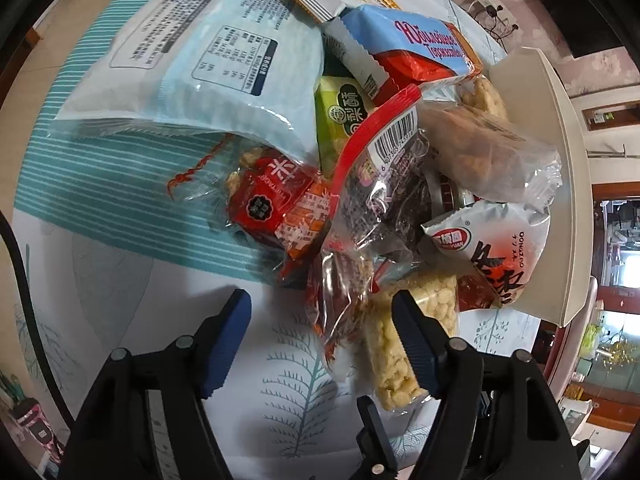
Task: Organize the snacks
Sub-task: 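Grasp a red-wrapped candy bag with the left tool while the right tool grasps the puffed-corn bag, then carry both snack bags into the white bin and open both tools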
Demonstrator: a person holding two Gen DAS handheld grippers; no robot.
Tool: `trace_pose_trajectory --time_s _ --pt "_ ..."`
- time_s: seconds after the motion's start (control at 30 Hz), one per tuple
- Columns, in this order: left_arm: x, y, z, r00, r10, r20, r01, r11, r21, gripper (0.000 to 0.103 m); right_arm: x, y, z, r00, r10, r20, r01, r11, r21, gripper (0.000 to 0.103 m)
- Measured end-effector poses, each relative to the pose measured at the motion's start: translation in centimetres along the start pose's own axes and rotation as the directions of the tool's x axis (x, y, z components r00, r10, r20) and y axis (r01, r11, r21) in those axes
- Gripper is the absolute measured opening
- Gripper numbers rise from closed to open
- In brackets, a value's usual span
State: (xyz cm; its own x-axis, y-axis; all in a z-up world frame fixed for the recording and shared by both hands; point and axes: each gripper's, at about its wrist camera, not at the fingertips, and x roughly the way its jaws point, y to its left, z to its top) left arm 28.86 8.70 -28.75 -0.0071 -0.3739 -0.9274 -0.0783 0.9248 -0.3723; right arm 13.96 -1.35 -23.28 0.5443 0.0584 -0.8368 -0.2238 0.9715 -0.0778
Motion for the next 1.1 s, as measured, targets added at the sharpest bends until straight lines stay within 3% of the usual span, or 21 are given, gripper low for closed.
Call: trace_pose_trajectory --time_s 0.3,0.5,0.7,0.77,1.1 --pt "0.1 -0.9 2.2 1.0 -0.023 -0.003 0.023 0.999 0.023 0.055 1.6 0.7 0.1 0.998 -0.069 -0.011 0.069 0.997 0.021 0.073" --pt "-0.2 -0.3 2.9 0.999 -0.048 -0.022 0.048 0.999 0.018 0.044 2.2 1.2 0.8 0.998 -0.065 -0.02 0.066 0.998 0.021 0.073" --pt "0.0 0.8 3.3 0.996 -0.077 -0.046 0.077 0.997 -0.009 0.038 2.3 1.0 1.6 0.997 -0.075 -0.029 0.076 0.997 0.036 0.063" --pt "0.0 1.2 3.2 0.993 -0.105 -0.051 0.104 0.994 -0.017 0.03 2.3 0.9 1.8 0.997 -0.072 -0.034 0.073 0.997 0.038 0.062" --pt "-1.3 3.3 1.8 0.996 -0.074 -0.052 0.074 0.997 -0.003 0.03 1.8 0.1 2.5 0.998 -0.053 -0.038 0.055 0.997 0.058 0.06"
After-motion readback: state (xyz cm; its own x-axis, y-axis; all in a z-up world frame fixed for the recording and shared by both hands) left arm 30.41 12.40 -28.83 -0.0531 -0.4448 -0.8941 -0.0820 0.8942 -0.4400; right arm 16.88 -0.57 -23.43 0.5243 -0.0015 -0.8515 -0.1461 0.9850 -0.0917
